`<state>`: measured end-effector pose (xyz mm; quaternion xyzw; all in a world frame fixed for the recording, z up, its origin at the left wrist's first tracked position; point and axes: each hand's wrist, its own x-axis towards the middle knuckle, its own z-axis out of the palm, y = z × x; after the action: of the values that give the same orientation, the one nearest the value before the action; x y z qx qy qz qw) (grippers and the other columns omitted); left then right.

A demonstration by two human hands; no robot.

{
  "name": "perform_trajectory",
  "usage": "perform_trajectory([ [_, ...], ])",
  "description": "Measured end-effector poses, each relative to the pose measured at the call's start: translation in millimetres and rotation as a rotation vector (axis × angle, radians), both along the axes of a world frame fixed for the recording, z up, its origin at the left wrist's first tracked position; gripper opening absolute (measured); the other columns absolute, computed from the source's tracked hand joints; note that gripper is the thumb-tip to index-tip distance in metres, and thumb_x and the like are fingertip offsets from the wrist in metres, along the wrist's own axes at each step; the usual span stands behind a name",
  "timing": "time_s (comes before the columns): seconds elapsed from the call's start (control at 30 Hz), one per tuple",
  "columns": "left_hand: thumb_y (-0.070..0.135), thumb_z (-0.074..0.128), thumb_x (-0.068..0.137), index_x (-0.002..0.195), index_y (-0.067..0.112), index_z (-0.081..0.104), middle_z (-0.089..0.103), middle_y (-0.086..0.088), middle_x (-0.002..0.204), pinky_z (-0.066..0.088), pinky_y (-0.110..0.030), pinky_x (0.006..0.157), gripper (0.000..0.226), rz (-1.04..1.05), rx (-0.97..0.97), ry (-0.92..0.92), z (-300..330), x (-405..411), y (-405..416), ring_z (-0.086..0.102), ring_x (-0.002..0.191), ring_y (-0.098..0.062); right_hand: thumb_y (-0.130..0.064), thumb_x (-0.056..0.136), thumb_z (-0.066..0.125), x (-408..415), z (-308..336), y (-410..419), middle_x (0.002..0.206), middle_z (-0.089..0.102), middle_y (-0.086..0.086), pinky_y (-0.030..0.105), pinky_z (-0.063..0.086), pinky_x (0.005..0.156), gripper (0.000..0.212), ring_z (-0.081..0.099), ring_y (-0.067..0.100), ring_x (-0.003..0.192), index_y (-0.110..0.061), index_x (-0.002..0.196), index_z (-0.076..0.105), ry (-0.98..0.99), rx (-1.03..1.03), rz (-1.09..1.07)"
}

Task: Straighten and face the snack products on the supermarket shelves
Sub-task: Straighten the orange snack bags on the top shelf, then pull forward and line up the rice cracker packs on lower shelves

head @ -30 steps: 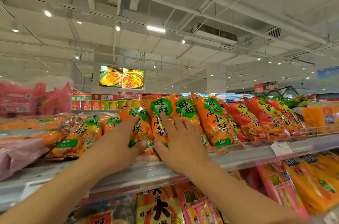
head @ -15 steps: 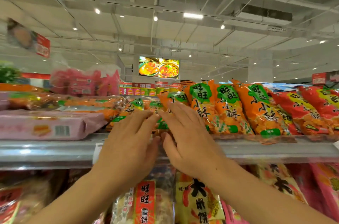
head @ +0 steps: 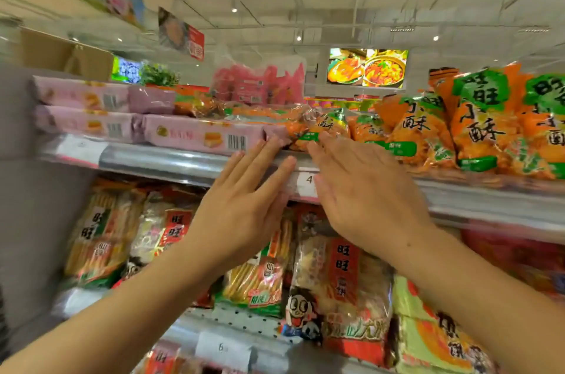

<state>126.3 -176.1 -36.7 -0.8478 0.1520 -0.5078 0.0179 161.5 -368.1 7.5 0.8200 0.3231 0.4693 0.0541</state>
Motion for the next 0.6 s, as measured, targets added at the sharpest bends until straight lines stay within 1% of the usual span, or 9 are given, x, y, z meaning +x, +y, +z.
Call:
perform_trajectory([
  [0.13, 0.025, 0.039, 0.101, 0.144, 0.005, 0.043, 0.026, -0.018, 0.156, 0.026, -0.053, 0.115, 0.047, -0.039, 0.062, -0.006, -5.8, -0.6, 13.3, 0.02, 0.147, -0.033, -0.035, 0.098, 0.028, -2.3, -1.0, 3.2, 0.151, 0.039, 0.012, 0.048, 0.031, 0.109, 0.054, 0.038, 0.03, 0.137, -0.011, 0.146, 0.038, 0.032, 0.002, -0.049],
  [0.23, 0.024, 0.04, 0.099, 0.147, 0.007, 0.038, 0.024, -0.017, 0.158, 0.021, -0.05, 0.118, 0.05, -0.019, 0.066, -0.013, -16.4, -5.9, 37.7, 0.017, 0.148, -0.031, -0.033, 0.099, 0.026, -6.0, -8.6, 5.3, 0.152, 0.035, 0.016, 0.051, 0.023, 0.114, 0.053, 0.031, 0.034, 0.14, -0.009, 0.146, 0.038, 0.009, 0.044, -0.067],
  [0.3, 0.026, 0.038, 0.099, 0.147, 0.009, 0.039, 0.024, -0.018, 0.157, 0.02, -0.052, 0.118, 0.051, 0.003, 0.039, -0.012, -23.4, -9.9, 58.6, 0.018, 0.147, -0.032, -0.03, 0.099, 0.029, -11.2, -21.4, 8.5, 0.155, 0.03, 0.017, 0.052, 0.013, 0.118, 0.052, 0.023, 0.035, 0.144, -0.011, 0.146, 0.039, -0.004, 0.073, -0.063],
  [0.37, 0.025, 0.037, 0.097, 0.147, 0.012, 0.039, 0.025, -0.018, 0.157, 0.02, -0.055, 0.117, 0.051, 0.013, 0.03, -0.019, -28.4, -12.3, 81.9, 0.019, 0.147, -0.032, -0.028, 0.098, 0.032, -17.5, -39.7, 15.0, 0.158, 0.022, 0.016, 0.052, 0.005, 0.119, 0.052, 0.014, 0.034, 0.146, -0.012, 0.147, 0.035, -0.007, 0.082, -0.1],
  [0.43, 0.022, 0.038, 0.096, 0.148, 0.014, 0.039, 0.025, -0.016, 0.157, 0.02, -0.055, 0.116, 0.053, -0.007, 0.084, -0.032, -30.8, -11.9, 102.5, 0.021, 0.147, -0.032, -0.028, 0.096, 0.034, -23.1, -55.0, 25.0, 0.16, 0.016, 0.012, 0.051, 0.003, 0.119, 0.056, 0.008, 0.03, 0.148, -0.01, 0.149, 0.029, 0.013, 0.111, -0.179],
  [0.5, 0.018, 0.044, 0.093, 0.148, 0.014, 0.038, 0.025, -0.016, 0.157, 0.021, -0.054, 0.116, 0.056, -0.052, 0.141, -0.041, -31.4, -9.5, 114.2, 0.021, 0.146, -0.032, -0.029, 0.095, 0.035, -27.8, -62.4, 35.7, 0.161, 0.012, 0.009, 0.049, 0.0, 0.119, 0.06, 0.006, 0.027, 0.148, -0.009, 0.15, 0.025, 0.056, 0.187, -0.24],
  [0.6, 0.018, 0.048, 0.092, 0.15, 0.012, 0.034, 0.022, -0.016, 0.158, 0.019, -0.055, 0.117, 0.059, -0.111, 0.149, -0.023, -33.0, -7.0, 118.9, 0.018, 0.147, -0.032, -0.03, 0.093, 0.034, -34.5, -66.4, 50.4, 0.162, 0.004, 0.006, 0.045, -0.007, 0.118, 0.064, -0.001, 0.025, 0.149, -0.01, 0.152, 0.019, 0.124, 0.3, -0.29],
])
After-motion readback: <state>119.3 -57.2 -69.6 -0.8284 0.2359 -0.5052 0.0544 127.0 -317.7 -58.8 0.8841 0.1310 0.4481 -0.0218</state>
